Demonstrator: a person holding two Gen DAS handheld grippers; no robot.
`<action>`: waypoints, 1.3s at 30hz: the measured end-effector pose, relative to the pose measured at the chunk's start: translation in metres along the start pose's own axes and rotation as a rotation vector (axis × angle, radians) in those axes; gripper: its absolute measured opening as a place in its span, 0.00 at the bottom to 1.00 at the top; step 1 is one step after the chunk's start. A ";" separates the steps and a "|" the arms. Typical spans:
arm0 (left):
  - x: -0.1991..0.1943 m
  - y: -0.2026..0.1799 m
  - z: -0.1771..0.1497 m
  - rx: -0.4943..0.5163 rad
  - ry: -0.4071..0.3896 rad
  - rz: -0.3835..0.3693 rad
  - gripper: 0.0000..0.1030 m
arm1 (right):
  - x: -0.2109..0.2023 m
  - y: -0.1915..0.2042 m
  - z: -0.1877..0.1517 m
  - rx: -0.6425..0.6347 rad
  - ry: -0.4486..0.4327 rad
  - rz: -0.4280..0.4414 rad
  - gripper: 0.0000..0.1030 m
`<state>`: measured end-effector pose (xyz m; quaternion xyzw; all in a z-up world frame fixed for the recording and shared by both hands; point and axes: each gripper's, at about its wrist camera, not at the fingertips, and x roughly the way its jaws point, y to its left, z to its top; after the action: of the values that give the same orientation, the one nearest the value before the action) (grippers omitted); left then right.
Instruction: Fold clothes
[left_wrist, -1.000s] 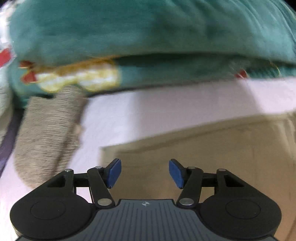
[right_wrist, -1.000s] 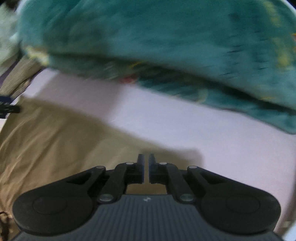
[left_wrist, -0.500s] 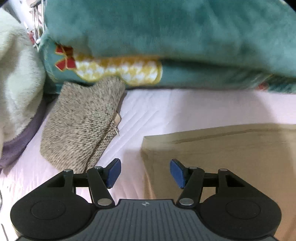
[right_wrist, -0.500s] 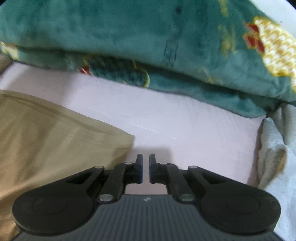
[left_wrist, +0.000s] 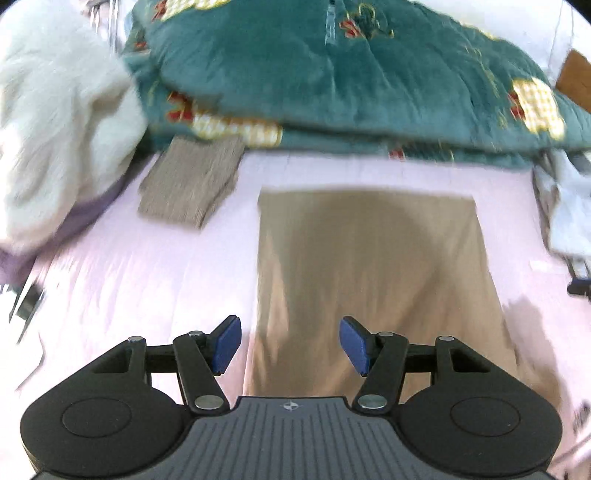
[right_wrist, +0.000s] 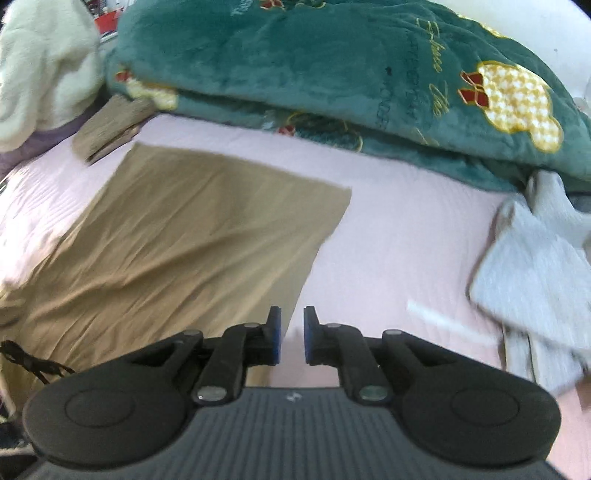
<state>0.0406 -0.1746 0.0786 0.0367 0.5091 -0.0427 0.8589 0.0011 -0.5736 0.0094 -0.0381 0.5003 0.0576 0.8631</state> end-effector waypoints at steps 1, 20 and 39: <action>-0.015 0.002 -0.014 -0.008 0.019 -0.002 0.60 | -0.013 0.001 -0.010 0.002 0.007 -0.007 0.14; 0.151 0.026 -0.188 0.035 0.026 -0.019 0.59 | 0.104 0.182 -0.098 -0.216 0.004 0.032 0.26; 0.105 0.082 -0.193 -0.021 0.067 0.040 0.61 | 0.019 0.092 -0.171 -0.001 0.134 -0.201 0.33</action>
<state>-0.0681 -0.0760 -0.1042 0.0391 0.5370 -0.0190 0.8425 -0.1489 -0.5020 -0.0931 -0.0920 0.5503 -0.0316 0.8293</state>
